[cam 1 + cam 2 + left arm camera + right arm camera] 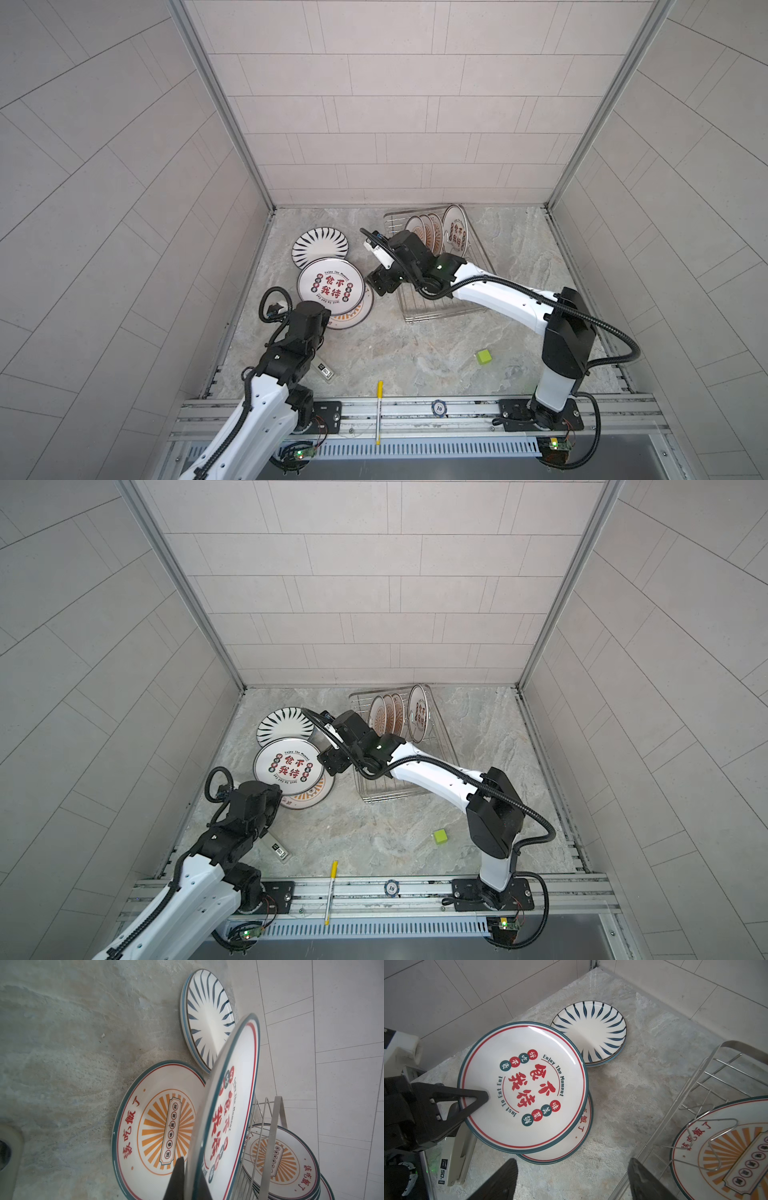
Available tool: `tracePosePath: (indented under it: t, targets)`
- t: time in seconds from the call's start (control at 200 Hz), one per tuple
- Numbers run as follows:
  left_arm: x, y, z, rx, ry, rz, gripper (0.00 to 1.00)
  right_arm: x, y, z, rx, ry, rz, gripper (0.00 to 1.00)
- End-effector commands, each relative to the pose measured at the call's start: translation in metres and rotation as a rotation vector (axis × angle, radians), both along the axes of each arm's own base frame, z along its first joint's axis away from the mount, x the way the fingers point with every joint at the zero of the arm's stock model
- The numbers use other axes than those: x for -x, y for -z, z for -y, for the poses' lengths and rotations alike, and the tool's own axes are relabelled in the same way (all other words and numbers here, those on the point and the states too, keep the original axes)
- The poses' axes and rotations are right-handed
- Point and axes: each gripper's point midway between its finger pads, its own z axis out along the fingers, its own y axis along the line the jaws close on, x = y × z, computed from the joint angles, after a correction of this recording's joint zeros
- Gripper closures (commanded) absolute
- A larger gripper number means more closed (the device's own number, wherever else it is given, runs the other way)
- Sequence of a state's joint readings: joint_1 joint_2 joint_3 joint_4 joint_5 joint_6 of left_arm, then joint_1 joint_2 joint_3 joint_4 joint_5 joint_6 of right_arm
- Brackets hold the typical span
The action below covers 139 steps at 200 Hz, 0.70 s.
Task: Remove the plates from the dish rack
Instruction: 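Lower the red-text plate onto the sunburst plate with the left gripper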
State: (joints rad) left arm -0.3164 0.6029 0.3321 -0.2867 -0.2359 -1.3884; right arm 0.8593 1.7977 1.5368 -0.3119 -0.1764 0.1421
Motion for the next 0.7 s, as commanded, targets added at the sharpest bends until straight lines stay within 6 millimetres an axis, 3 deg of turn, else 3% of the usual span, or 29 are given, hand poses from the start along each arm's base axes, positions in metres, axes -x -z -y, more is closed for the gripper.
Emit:
tracePosePath:
  t: [0.0,0.34,0.39,0.691]
  targets:
    - [-0.005,-0.004,-0.002,0.030,-0.034,0.030,1.00,0.002,-0.001,-0.006,0.017,-0.021,0.002,0.15]
    - [-0.011,0.007,0.006,0.068,-0.008,0.017,1.00,-0.001,0.011,-0.010,0.043,-0.020,-0.013,0.16]
    - [-0.006,0.022,0.004,0.063,-0.009,-0.026,1.00,-0.002,0.013,-0.010,0.046,-0.020,-0.016,0.16]
    - [-0.008,0.025,0.005,0.061,0.010,-0.049,1.00,-0.002,0.016,-0.010,0.054,-0.016,-0.020,0.16]
